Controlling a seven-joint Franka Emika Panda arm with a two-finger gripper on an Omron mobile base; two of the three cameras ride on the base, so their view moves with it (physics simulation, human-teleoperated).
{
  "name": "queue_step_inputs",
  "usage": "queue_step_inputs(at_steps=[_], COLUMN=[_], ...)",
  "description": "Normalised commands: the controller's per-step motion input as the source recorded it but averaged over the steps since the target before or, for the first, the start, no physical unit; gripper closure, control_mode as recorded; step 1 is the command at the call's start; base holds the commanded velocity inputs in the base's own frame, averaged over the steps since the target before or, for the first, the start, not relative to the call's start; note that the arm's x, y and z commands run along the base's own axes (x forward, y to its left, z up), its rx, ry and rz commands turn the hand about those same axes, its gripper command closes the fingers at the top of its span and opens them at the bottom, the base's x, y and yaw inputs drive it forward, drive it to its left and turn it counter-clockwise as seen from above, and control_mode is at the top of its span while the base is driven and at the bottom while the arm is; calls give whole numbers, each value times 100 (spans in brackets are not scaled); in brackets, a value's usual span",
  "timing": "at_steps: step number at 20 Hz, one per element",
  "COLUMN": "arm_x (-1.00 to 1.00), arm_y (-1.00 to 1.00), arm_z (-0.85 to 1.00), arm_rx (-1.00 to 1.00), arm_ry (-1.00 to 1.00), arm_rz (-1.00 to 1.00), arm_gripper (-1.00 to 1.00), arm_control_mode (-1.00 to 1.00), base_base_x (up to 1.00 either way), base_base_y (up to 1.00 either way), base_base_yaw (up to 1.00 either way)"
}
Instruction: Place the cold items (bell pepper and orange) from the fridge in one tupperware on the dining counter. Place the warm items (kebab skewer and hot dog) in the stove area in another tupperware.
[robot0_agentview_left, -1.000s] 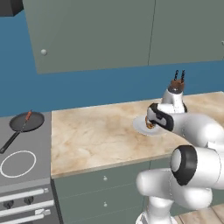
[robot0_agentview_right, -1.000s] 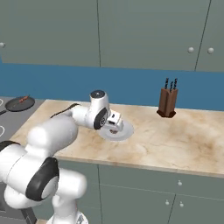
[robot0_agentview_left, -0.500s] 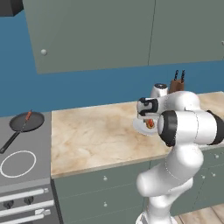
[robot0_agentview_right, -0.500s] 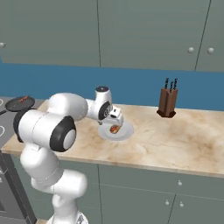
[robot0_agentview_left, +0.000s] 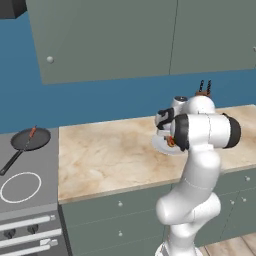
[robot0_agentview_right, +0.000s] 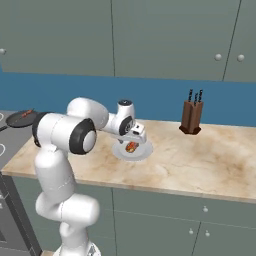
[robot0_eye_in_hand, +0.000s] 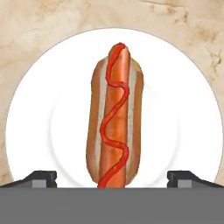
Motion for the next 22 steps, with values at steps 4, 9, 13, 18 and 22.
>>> queue_step_inputs(at_steps=[4,9,13,18,22], arm_x=[45,6,4,0,0], arm_y=[0,-8,-6,0,0], arm_z=[-37,-43,-42,-10,-8], arm_rx=[0,0,0,0,0], arm_ry=[2,10,8,0,0], arm_rz=[0,0,0,0,0], arm_gripper=[-100,-100,-100,-100,100], arm_control_mode=[-100,-100,-100,-100,-100], base_base_x=[0,0,0,0,0], base_base_y=[0,0,0,0,0], base_base_yaw=[0,0,0,0,0])
